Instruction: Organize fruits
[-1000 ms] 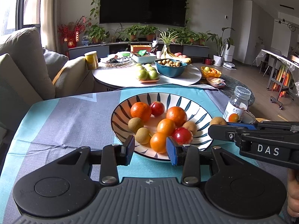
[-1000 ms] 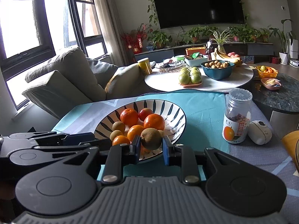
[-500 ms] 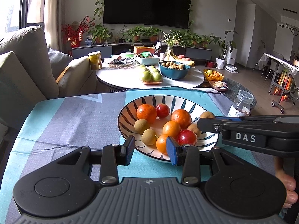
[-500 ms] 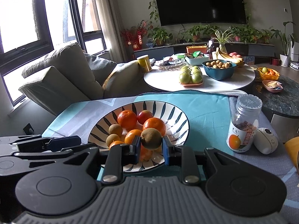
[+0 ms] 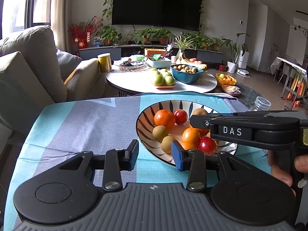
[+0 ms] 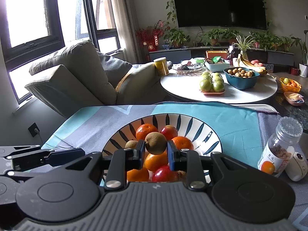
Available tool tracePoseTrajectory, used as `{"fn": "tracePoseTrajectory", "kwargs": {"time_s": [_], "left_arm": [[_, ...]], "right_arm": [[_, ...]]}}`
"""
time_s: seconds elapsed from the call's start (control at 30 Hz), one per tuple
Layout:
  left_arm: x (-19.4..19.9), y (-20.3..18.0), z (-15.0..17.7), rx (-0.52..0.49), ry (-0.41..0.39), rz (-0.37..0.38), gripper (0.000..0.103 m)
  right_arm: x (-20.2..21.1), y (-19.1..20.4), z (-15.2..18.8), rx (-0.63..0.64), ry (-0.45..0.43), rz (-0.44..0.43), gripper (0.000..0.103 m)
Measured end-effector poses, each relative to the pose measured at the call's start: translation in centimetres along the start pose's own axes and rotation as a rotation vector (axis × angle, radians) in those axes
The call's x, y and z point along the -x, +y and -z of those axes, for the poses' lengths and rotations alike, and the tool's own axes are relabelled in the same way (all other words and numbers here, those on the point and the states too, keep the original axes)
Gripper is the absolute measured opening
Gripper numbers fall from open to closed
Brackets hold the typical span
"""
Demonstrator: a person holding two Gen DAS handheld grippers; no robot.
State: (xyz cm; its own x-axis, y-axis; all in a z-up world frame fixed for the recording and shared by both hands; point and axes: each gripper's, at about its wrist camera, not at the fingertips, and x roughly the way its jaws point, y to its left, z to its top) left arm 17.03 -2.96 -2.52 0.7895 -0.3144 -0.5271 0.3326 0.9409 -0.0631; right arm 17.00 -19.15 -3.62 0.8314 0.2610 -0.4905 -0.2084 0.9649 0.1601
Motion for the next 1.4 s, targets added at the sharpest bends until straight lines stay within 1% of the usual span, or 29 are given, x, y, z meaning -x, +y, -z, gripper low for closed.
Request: {"fn": "tracePoseTrajectory", "kwargs": {"time_s": [0.27,0.47,0.67,0.97,1.17,1.4], "left_arm": [[-0.5,0.7,0.1,0.013,0.005,0.004,0.035],[-0.5,0.6,0.0,0.014,0.006,0.007,0.035],[-0.1,0.0,-0.1,0.004,-0.010,0.018,0.035],[1.7,-1.5,-0.5,-0.010,-0.040,0.028,0.035],[2.9,-2.0,-0.7,-0.008,-0.061,0.026,0.035],[3.9,-2.6,-0.7,-0.007,-0.064,0.025,0.035]], "right_arm": [[-1.6,0.4,0.1,0.006,0.019,0.019,0.078],[-1.6,0.2,0.4,-0.008,0.013,0.016,0.079],[0.0,0.1,0.5,-0.021,-0.012,0.038,0.079],[3.5,-0.3,1.4,-0.063,-0.015,0.061,0.079],[5.5,-0.1,1.6,-0.082,-0.022,0.071,0.079],[7.1,0.5,2.2,-0.085,-0.034,0.066,0.079]]}}
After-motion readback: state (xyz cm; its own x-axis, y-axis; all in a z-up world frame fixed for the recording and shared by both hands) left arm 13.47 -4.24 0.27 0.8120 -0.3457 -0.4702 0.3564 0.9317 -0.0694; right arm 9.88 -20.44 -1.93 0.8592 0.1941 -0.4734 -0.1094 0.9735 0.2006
